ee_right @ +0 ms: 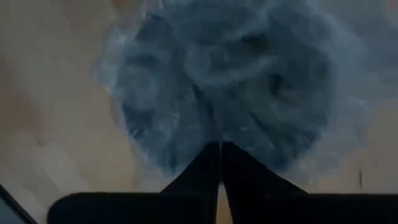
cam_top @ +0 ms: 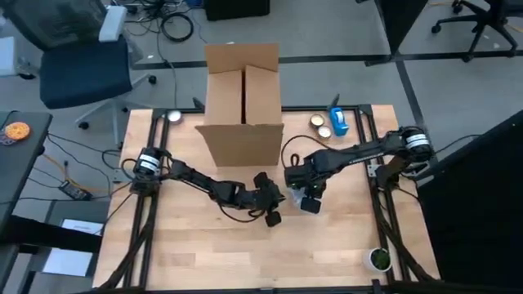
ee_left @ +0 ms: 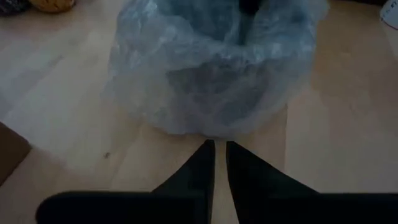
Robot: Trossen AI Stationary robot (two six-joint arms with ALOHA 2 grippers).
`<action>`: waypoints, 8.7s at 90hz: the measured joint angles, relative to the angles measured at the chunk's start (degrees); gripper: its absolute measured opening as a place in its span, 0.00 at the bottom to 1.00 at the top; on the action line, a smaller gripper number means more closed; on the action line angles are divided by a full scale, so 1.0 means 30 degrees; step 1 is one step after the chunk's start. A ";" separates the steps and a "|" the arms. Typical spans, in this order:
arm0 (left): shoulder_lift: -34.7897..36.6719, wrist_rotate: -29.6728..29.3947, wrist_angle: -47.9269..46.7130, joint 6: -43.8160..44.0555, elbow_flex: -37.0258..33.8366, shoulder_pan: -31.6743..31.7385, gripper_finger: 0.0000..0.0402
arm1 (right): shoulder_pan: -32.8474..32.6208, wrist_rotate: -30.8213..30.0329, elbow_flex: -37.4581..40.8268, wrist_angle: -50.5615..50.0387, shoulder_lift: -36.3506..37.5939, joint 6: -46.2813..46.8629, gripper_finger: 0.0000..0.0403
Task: Wrap mug
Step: Wrap the blue mug with bubble wrap, then put the wrapped blue mug into the box
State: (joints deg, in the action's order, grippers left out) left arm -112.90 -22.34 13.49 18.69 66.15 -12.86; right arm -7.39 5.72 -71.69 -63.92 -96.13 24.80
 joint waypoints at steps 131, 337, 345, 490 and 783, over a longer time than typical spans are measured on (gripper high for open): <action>0.0000 -0.0024 -0.0208 0.0375 0.0000 0.0000 0.06 | 0.0874 0.2015 -0.1612 0.0049 -0.2505 -0.1809 0.00; -0.0007 -0.0096 -0.0559 0.0506 0.0000 -0.0138 0.06 | 0.0242 -0.6443 -0.2794 -0.1820 0.0363 0.0363 0.00; -0.0007 -0.0082 -0.0544 0.0506 0.0000 -0.0250 0.06 | 0.0077 -0.6477 -0.2800 -0.1560 -0.0300 0.0362 0.00; 0.0801 -0.1955 -0.5346 -0.1220 0.0007 -0.0217 0.06 | -0.0597 -0.6208 0.2952 0.1943 -0.0165 0.2031 0.00; 0.0627 -0.2333 -0.3255 -0.0492 -0.0007 -0.0226 0.06 | -0.5138 -0.6201 0.6526 0.9401 0.2824 -0.1281 0.49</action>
State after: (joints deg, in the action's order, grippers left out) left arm -111.02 -29.34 3.73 17.21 66.13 -13.54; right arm -22.80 -12.88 -52.12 -35.72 -87.66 20.96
